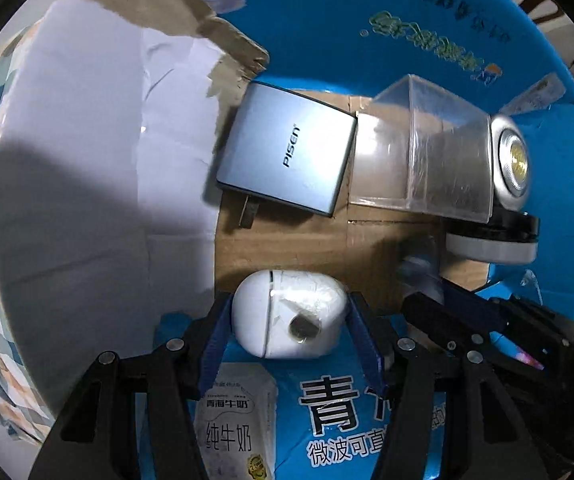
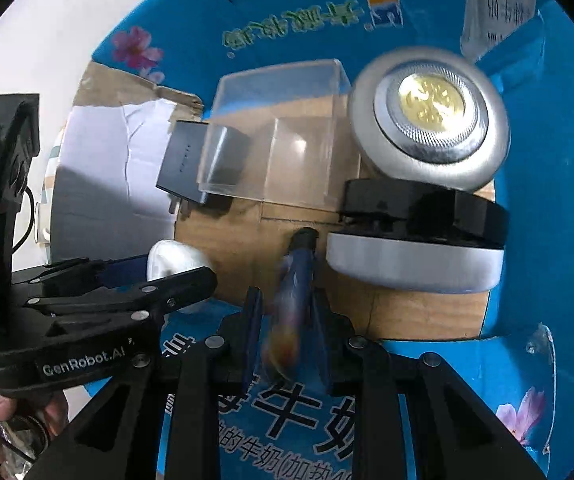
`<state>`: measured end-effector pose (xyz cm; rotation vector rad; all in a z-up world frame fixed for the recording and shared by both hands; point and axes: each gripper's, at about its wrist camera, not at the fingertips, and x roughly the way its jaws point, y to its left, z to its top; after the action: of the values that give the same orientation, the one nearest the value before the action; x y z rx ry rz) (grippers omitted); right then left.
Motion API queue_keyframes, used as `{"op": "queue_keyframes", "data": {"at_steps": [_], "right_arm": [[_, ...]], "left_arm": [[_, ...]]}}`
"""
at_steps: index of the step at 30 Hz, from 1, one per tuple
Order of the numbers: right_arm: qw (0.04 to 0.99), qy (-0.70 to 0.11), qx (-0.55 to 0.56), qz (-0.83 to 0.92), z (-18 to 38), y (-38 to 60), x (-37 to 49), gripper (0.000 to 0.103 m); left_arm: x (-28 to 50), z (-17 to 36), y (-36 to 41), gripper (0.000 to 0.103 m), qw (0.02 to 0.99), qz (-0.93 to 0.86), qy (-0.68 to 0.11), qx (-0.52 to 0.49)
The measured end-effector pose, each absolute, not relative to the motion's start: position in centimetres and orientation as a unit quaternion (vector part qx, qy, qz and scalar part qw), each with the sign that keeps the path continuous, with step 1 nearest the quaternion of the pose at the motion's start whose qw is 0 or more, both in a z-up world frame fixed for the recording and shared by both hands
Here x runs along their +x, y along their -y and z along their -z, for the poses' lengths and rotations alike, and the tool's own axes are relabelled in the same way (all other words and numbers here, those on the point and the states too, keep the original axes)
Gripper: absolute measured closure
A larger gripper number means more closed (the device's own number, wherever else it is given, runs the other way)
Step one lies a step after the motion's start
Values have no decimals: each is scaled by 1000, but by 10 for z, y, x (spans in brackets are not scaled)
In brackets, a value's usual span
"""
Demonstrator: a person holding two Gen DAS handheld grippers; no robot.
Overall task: Organize rigid objects
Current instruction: 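Lower the earbud case and lighter into the blue box and open both grippers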
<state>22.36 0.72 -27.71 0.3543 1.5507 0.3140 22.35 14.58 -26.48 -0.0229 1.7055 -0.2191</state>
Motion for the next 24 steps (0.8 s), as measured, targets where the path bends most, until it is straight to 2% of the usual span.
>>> {"op": "queue_keyframes", "data": {"at_steps": [4,6,7,10,12,13,16,18,24], "right_arm": [[687,-699,155,-125,279,2,224,76],[688,-700,153,-113,276,9,222,75],[690,-700,150,-103,272,15,220,75],[701,-698,129,-71,264,27,214,58],[717,-688,106,-42,256,35,207,35],[723,-684,92,-20,252,41,203,28],[730,-675,101,-21,242,49,196,22],[743,-663,87,-4,231,50,189,12],[765,-641,63,0,194,42,168,10]], "left_arm": [[221,263,-146,39,652,95,-752,-18],[218,261,-145,30,647,99,-756,-34],[217,256,-141,23,645,103,-756,-40],[202,247,-134,10,656,102,-747,-41],[192,236,-127,3,675,91,-731,-27],[188,231,-126,0,684,85,-725,-18],[175,212,-120,0,705,80,-704,-11],[163,199,-119,0,721,76,-689,-2],[151,154,-122,0,771,56,-635,1]]}}
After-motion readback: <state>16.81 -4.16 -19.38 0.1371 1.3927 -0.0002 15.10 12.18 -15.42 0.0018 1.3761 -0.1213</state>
